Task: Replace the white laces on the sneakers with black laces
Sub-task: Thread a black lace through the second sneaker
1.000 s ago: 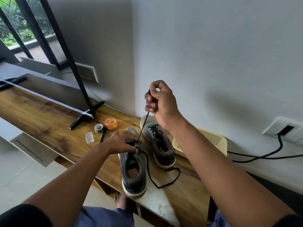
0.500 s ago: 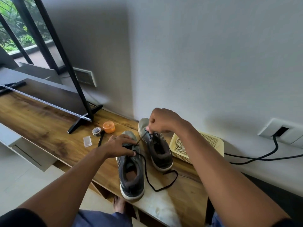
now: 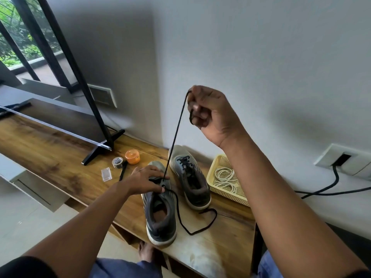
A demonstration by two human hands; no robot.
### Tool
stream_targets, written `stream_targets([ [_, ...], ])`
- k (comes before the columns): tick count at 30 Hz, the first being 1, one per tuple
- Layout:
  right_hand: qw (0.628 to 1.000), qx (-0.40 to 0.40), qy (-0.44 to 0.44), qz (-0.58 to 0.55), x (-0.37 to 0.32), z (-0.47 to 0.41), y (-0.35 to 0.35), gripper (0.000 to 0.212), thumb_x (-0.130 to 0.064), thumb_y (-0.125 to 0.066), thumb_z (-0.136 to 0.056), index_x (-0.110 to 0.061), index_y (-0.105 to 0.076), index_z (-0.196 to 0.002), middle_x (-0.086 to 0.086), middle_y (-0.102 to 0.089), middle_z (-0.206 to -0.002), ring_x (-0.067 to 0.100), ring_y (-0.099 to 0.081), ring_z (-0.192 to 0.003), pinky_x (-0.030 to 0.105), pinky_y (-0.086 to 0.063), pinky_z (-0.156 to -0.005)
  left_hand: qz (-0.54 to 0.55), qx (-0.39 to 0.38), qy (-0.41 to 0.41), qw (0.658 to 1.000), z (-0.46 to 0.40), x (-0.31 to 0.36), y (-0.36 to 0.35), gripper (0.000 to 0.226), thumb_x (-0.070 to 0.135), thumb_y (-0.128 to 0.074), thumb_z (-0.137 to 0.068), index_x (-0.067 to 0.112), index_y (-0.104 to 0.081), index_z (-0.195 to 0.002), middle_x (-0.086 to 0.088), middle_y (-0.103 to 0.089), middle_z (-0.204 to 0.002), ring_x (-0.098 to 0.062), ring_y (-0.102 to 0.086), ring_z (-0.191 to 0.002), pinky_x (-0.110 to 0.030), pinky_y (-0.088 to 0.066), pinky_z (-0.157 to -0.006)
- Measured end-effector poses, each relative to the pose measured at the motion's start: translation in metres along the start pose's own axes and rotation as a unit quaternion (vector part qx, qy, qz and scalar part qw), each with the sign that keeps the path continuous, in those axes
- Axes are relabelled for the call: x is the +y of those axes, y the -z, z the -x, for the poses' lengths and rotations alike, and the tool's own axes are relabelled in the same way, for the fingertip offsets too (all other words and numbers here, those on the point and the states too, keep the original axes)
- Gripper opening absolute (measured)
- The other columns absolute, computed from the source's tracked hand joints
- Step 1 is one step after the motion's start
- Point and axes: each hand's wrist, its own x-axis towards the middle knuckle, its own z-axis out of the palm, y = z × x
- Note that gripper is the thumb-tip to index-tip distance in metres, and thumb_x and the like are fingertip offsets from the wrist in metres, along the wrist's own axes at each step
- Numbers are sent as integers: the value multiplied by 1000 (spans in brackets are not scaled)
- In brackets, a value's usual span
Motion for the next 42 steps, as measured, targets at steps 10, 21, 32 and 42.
stream_targets([
  [10, 978, -48, 3, -205, -11, 2, -7, 29, -27, -52, -103, -17, -63, -78, -8, -42, -62, 4, -31, -50, 19, -22, -42, 11, 8, 16, 1000, 1, 2, 1, 56, 51, -80, -84, 65, -55, -133, 9, -34, -161, -31, -20, -151, -59, -26, -122],
  [21, 982, -54, 10, -182, -21, 0, -27, 34, -27, -47, -107, -18, -62, -78, -9, -43, -62, 5, -26, -51, 19, -21, -44, 7, 20, 34, 999, 2, 10, 1, 61, 52, -79, -80, 64, -55, -135, 9, -35, -161, -31, -19, -150, -54, -25, -121],
  [32, 757, 101, -158, 626, -9, -6, 36, 16, -11, -58, -94, -5, -70, -85, 12, -76, -93, 23, -69, -83, 34, -53, -76, 209, 109, 77, 969, 35, 7, 26, 37, 2, -61, -97, 16, -66, -131, -5, -71, -124, -24, -68, -105, -33, -56, -71],
  [42, 712, 120, -80, 687, 27, -3, 21, 35, 9, -40, -91, 1, -37, -126, 23, -65, -114, 44, -64, -99, 45, -55, -85, 243, -18, 163, 956, 42, 15, 21, 25, 23, -70, -97, 12, -63, -118, -19, -74, -106, -31, -77, -89, -34, -63, -66],
])
